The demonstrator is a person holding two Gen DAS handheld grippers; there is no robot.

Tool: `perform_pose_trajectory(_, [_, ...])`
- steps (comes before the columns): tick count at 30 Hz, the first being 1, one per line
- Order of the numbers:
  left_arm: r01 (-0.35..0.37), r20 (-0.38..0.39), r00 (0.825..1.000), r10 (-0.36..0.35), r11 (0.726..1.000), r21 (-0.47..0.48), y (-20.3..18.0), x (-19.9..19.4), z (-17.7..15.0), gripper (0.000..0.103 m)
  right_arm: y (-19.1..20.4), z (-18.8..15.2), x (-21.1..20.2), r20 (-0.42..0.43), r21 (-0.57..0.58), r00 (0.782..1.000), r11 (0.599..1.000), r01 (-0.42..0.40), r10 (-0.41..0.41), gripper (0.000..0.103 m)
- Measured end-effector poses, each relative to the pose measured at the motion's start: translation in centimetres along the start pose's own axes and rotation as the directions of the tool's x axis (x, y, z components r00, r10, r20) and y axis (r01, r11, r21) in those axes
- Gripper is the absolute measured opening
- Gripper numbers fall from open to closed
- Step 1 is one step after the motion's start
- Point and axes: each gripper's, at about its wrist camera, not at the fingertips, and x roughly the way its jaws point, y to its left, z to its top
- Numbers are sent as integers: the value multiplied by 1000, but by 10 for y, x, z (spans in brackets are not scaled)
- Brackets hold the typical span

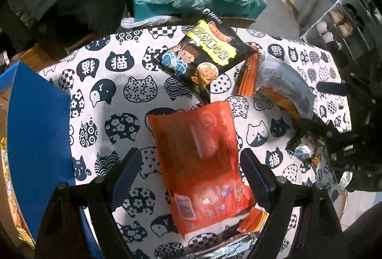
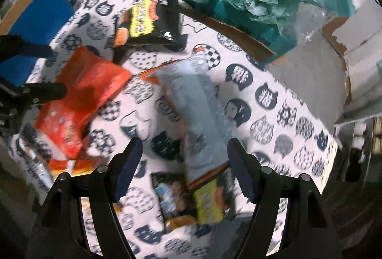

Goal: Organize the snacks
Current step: 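Grasp the orange bag with the left tool while the right tool grasps the grey-white chip bag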

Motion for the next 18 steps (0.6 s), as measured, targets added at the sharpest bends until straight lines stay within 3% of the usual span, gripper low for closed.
perform_pose_trajectory(10, [50,-59,997,-55,996,-80,2,26,-4,86,-15,15,34,9,3,1000,1000,-2,2,73])
perform_pose_trajectory(18, [47,-83,995,-56,993,-106,-3,40,-12,86,-13,12,57,-39,20,998,999,-50,51,72])
